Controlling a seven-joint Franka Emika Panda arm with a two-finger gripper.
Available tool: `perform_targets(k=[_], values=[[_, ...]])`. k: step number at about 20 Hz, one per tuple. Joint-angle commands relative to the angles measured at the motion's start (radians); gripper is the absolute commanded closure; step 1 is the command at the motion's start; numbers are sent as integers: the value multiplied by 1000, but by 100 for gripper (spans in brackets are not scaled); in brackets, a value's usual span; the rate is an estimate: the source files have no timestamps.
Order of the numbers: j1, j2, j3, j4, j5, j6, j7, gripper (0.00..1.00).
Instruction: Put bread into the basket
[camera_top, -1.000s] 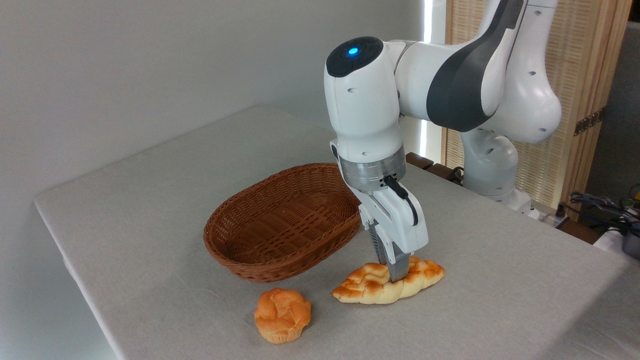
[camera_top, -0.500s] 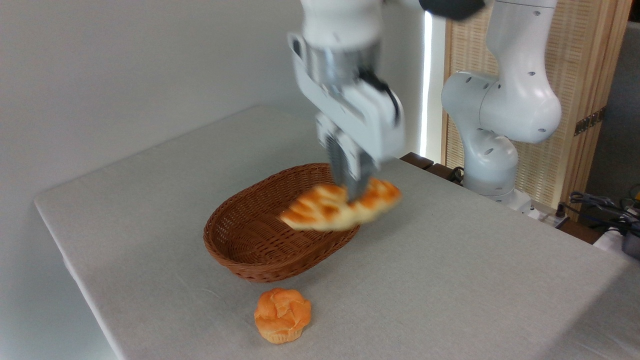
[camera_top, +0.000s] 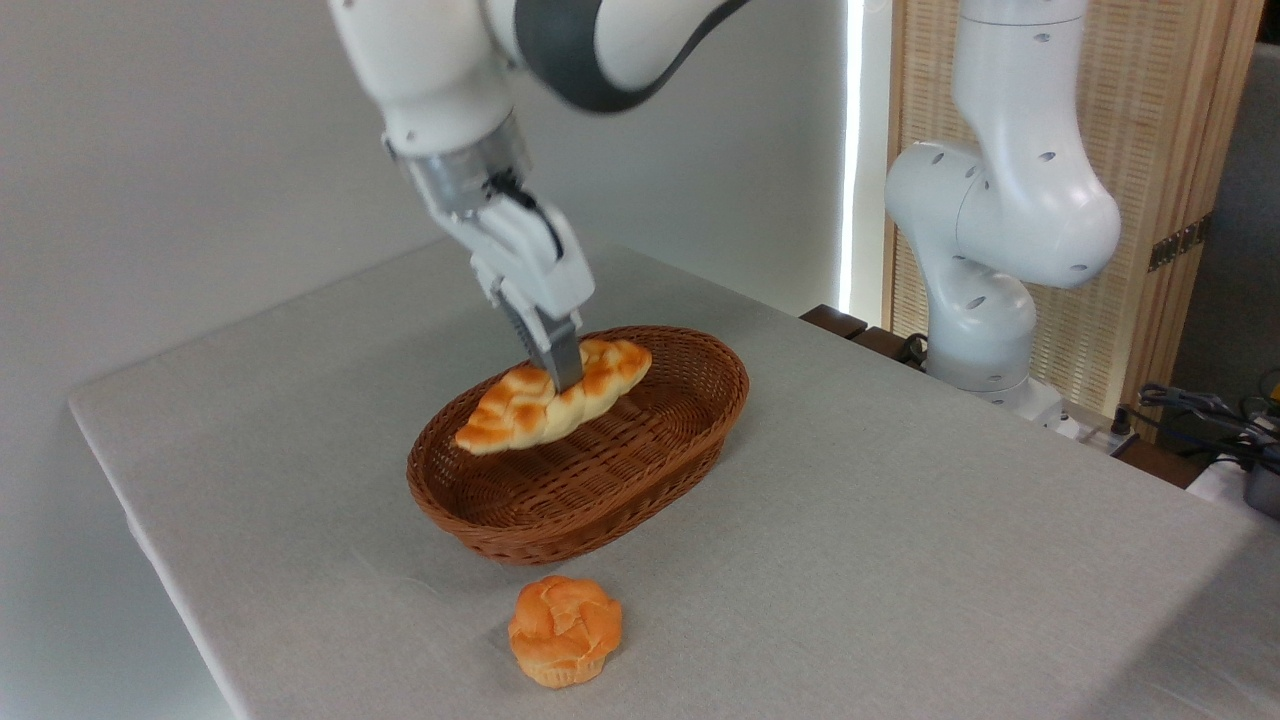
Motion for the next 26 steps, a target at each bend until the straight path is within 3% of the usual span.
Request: perform_targets(k=[1, 10, 13, 17, 21, 26], values=[[-31, 32, 14, -40, -22, 94, -39, 0], [-33, 35, 25, -54, -28, 114, -39, 0], [-28, 11, 34, 21, -81, 112, -43, 0], [35, 7, 23, 177, -84, 74, -128, 0], [87, 15, 16, 312, -75, 11, -126, 0], [92, 18, 16, 325, -28, -76, -119, 0]])
